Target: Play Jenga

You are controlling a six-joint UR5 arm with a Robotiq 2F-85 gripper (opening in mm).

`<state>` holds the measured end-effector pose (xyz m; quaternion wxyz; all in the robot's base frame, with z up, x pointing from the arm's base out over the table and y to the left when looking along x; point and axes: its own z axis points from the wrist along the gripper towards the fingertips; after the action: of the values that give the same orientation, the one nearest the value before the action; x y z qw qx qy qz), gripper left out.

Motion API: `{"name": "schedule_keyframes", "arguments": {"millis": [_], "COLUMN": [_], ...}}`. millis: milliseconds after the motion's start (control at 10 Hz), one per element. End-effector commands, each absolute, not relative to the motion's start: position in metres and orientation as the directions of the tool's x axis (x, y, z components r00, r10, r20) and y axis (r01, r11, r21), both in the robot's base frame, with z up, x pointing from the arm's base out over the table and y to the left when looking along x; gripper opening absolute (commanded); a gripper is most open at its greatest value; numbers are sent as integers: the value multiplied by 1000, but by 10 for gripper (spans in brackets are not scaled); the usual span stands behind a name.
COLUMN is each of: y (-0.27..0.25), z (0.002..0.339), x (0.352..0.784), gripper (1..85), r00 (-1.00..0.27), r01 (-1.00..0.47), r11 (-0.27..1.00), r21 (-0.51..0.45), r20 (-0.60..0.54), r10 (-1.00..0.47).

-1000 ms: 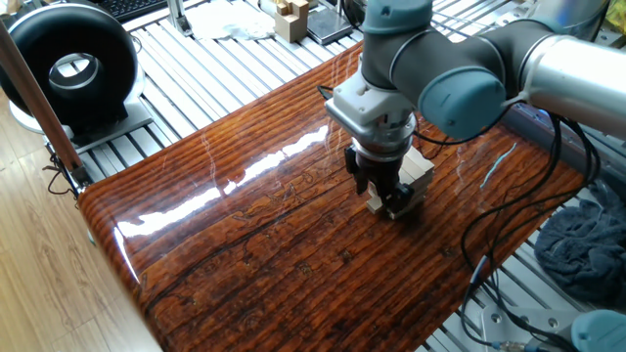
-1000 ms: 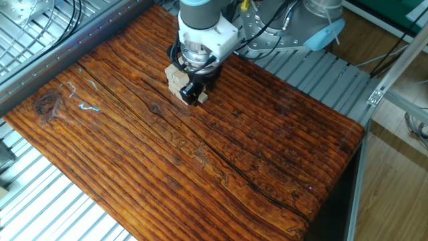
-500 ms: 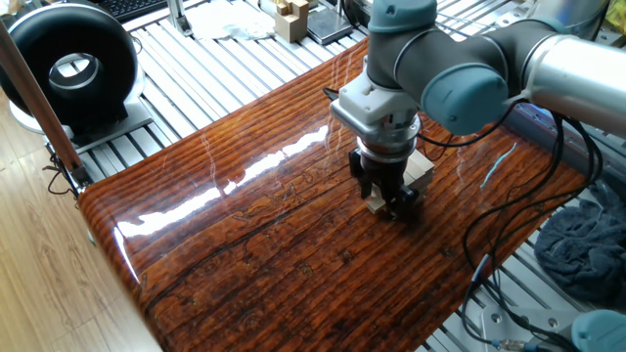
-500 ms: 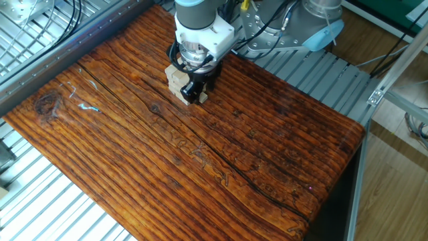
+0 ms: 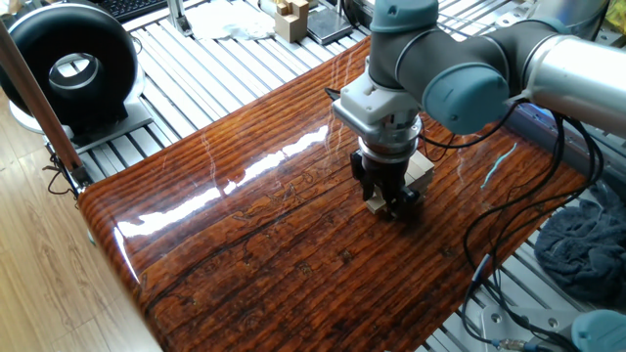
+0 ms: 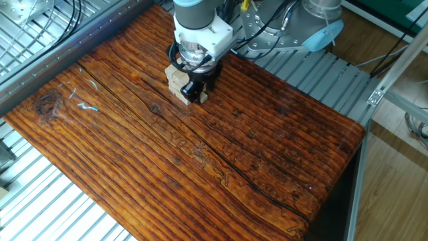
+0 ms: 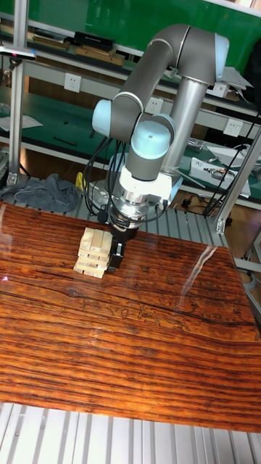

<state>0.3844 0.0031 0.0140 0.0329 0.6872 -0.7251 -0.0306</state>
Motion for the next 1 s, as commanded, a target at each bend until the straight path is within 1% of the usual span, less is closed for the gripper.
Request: {"name": "schedule_keyframes", "arguments": {"millis": [0, 300, 700, 900], "y": [6, 6, 1, 0], "z": [15, 15, 14, 14], "x": [386, 386, 388, 389], "gripper": [537, 500, 477, 427], "r00": [-66, -70, -65, -68], "r01": [-994, -994, -995, -995], "r11": [65, 69, 65, 69], "r21": [88, 86, 76, 74], "r20": [-10, -8, 9, 13], "r10": [-998, -998, -998, -998]}}
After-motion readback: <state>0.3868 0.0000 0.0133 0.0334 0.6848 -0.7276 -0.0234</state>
